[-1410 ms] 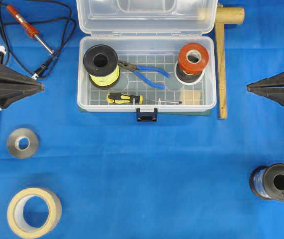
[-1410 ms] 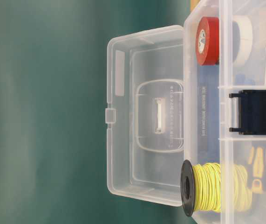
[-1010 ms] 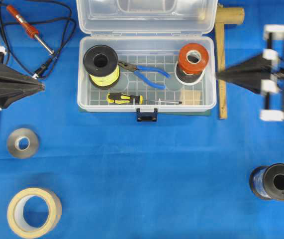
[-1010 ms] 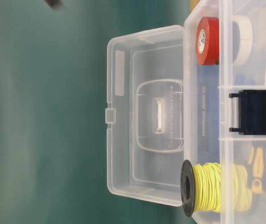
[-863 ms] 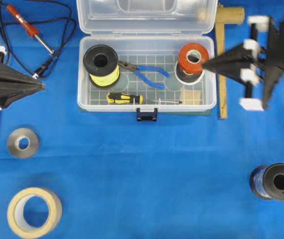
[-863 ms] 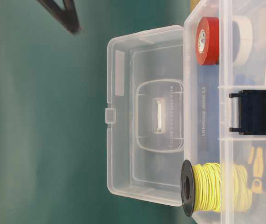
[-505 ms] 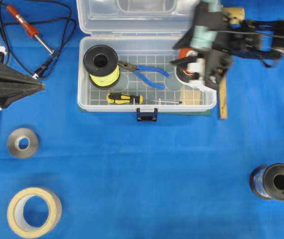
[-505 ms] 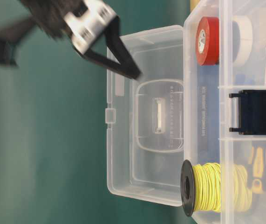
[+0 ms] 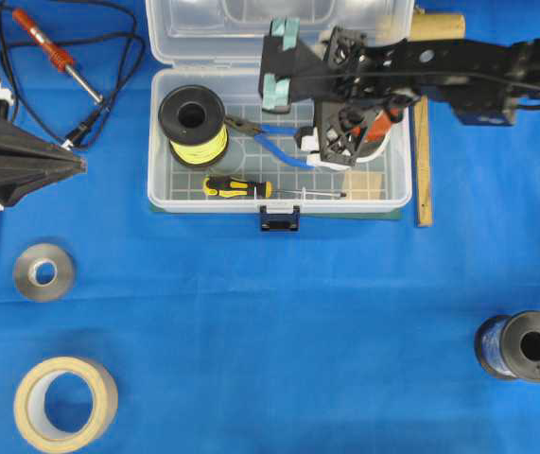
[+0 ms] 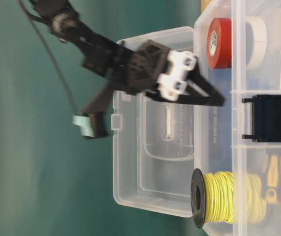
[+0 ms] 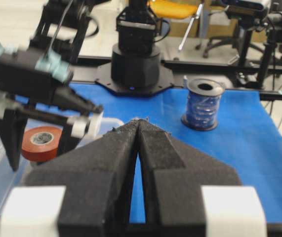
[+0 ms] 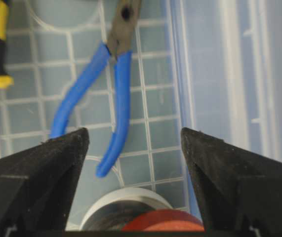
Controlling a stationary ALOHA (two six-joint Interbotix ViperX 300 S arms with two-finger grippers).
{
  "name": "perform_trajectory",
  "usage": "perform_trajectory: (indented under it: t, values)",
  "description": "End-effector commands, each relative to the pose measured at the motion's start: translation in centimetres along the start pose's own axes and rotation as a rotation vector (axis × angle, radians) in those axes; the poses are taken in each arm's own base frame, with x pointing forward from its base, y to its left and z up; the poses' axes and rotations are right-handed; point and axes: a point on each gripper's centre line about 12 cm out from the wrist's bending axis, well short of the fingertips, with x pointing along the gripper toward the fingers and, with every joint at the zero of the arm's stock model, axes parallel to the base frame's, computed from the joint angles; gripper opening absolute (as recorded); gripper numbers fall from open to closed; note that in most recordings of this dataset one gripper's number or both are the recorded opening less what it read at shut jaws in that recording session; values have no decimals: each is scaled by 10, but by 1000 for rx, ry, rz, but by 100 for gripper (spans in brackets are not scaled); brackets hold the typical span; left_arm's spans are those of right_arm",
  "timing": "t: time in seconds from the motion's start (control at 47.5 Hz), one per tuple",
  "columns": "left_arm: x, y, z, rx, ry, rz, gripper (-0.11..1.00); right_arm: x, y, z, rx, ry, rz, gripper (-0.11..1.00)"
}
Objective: Pick the nipper from the toolbox among several items.
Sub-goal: 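Close the right gripper on the blue pliers handle and lift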
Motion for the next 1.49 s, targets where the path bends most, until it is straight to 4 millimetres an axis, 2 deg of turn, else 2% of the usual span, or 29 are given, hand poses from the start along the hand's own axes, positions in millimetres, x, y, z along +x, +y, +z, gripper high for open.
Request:
perform_trajectory:
  t: [0.0,0.189,0.379,0.484,0.631,0.842,1.073,1.347,1.473]
  values:
    - [2,0,2,-3,-5,0,0,2,-3,8,11,-32,-2,75]
    - [2,0,1,-6,-2,1,0,35,-3,-4,29,9,4,74]
    - [2,0,1,-7,0,1,0,50,-5,-6,36,0,4,70]
    - [2,0,0,-15,1,2,0,51,-4,-4,33,-19,6,55]
    - [2,0,1,-14,0,1,0,51,-2,-4,24,-19,9,16]
    - [2,0,1,-14,0,1,0,47,-2,-2,23,-28,9,13]
    - [2,0,0,-14,3,1,0,3,-9,18,37,-126,-1,13]
    - [2,0,0,-15,3,2,0,-78,-17,37,45,-238,-20,13]
    - [2,0,1,-15,2,1,0,-110,-11,39,42,-295,-11,13]
